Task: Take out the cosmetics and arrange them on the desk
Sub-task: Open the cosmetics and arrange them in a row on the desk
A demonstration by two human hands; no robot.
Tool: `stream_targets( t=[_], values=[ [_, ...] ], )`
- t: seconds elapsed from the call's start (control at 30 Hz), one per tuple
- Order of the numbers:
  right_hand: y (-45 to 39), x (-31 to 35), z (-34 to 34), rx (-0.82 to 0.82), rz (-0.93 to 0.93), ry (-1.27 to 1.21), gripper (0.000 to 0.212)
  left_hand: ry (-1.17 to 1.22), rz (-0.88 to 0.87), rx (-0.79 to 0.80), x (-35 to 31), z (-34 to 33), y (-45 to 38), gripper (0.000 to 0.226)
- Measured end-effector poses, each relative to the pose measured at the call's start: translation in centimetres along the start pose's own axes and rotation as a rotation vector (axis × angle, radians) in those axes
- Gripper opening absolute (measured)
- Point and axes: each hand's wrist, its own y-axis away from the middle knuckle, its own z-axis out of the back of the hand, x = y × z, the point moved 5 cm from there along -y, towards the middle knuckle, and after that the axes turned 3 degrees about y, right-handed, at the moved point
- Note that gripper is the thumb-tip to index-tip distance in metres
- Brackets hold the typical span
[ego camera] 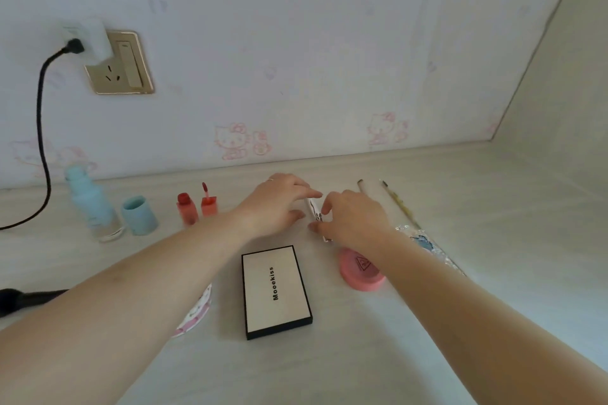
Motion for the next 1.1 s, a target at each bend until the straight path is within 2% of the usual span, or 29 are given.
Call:
stream_targets(
  t=[0.17, 0.33, 0.4, 0.5, 0.63, 0.73, 0.9, 1.1],
  values=[
    [-0.5, -0.2, -0.5, -0.009, 0.018, -0.002, 0.042, -0.091, -0.079, 0.014, 0.2, -0.7, -0.4, 0.029],
    [-0.7, -0.7, -0.5, -0.032, 0.023, -0.138, 0.025, -0.147, -0.157, -0.058, -0.2, 0.0, 0.1, 0.02],
    [-0.4, -0.9, -0.1, -0.047, 0.025, -0.309, 0.021, -0.164, -0.171, -0.11, -0.5, 0.7, 0.8, 0.017],
    [0.7, -0.7, 1.1, -0.022, 0.049, -0.715, 0.018, -0.137, -0.175, -0.226, -1.0, 2.6, 2.9, 0.016],
    [2.9, 2.0, 1.9, 0.199, 0.098, -0.918, 0.039, -0.158, -0.269, -0.384, -1.2, 5.7, 7.4, 0.025],
    [4.3, 4.5, 2.4, 0.268, 0.118, -0.952, 0.051, -0.172, -0.254, -0.432, -1.0, 7.3, 10.9, 0.029],
    [6.7, 8.7, 3.1, 0.217, 0.236, -0.881, 0.045, -0.195, -0.229, -0.496, -1.2, 9.4, 16.3, 0.029],
    [9.1, 12.4, 3.7, -0.017, 0.449, -0.702, 0.01, -0.165, -0.117, -0.464, -0.2, 11.1, 20.9, 0.033]
  ],
)
